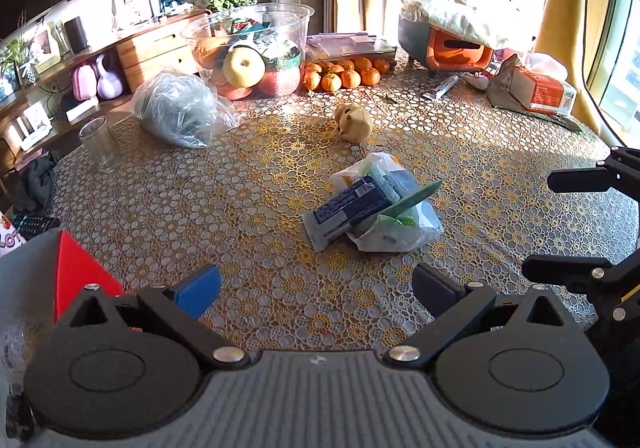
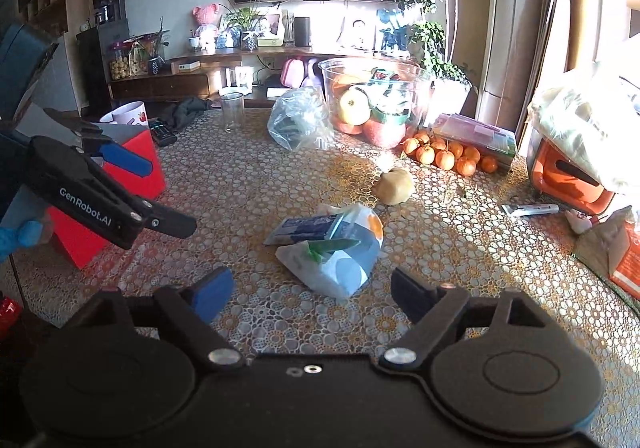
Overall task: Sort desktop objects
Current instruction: 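Move the left tool to the blue packet while the right tool reaches the green stick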
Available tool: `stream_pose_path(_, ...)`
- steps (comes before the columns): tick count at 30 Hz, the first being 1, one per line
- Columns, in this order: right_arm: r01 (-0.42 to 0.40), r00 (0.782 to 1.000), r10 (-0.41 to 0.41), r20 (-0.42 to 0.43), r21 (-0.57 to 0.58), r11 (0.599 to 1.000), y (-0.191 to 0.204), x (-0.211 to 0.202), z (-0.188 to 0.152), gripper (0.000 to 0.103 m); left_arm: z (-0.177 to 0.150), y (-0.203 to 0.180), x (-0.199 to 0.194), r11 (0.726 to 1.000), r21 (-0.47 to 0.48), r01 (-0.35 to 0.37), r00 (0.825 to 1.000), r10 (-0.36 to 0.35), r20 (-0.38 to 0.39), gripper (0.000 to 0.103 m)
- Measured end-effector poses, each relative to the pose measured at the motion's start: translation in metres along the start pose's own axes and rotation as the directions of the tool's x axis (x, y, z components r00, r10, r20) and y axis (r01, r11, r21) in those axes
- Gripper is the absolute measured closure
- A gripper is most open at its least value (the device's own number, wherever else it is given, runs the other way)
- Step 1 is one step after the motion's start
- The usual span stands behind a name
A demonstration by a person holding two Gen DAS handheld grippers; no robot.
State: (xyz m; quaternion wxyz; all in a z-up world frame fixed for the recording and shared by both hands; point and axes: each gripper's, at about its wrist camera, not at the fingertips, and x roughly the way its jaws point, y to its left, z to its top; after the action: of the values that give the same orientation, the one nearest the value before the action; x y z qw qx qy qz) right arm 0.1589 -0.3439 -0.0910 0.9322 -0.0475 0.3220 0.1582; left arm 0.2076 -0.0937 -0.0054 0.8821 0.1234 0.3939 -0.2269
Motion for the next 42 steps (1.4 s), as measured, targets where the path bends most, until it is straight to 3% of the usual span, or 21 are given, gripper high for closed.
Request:
stream_pose_path(14, 0.018, 1.000, -0.018, -0.023, 0.025, 1.000, -0.038, 0.032, 0.008, 0.019, 0.026, 0.008, 0.056, 0.999, 0.048, 0.004, 1.000, -0.004, -0.018, 0.001)
stream_pose_path(22, 0.001, 0.998, 0.000, -0.056, 0.024, 1.000, -0.041, 0.055, 0.005, 0.025, 0.030, 0.002, 0.091, 0.992, 0.124, -0.005, 0.999, 0.011, -0.047, 0.002)
stream_pose_path(35, -0.031, 0.996, 0.033, -0.078, 0.030, 0.999, -0.044, 0.089, 0.011, 0.027, 0.040, 0.006, 0.137, 0.982, 0.179, 0.061, 0.993, -0.042, -0.107, 0.002)
stream_pose_path(42, -0.057, 0.994, 0.064, -0.093, 0.070, 0.996, -0.047, 0.108, 0.013, 0.045, 0.043, 0.004, 0.150, 0.968, 0.207, 0.142, 0.986, -0.120, -0.116, 0.004)
